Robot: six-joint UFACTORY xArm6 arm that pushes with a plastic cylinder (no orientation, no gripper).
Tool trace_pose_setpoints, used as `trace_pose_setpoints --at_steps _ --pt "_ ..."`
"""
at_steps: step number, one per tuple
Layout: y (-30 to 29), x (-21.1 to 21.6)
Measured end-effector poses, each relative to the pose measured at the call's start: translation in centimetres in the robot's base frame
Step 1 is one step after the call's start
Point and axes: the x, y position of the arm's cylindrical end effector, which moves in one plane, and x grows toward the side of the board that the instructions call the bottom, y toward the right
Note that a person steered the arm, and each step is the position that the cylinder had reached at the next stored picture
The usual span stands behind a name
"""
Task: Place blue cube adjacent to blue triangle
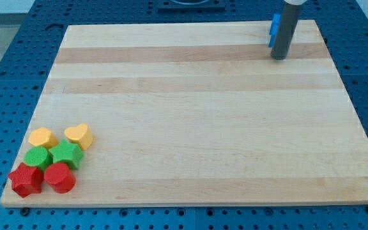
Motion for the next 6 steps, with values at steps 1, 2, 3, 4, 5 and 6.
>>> trace_pose_setpoints --at_steps 1,2,3,4,5,6 --pt "5.1 0.0" --pt "10.9 -1.8" --pt "13.9 -6.7" --pt "13.4 -8.9" --pt "10.0 -9.0" --pt "6.1 -9.0"
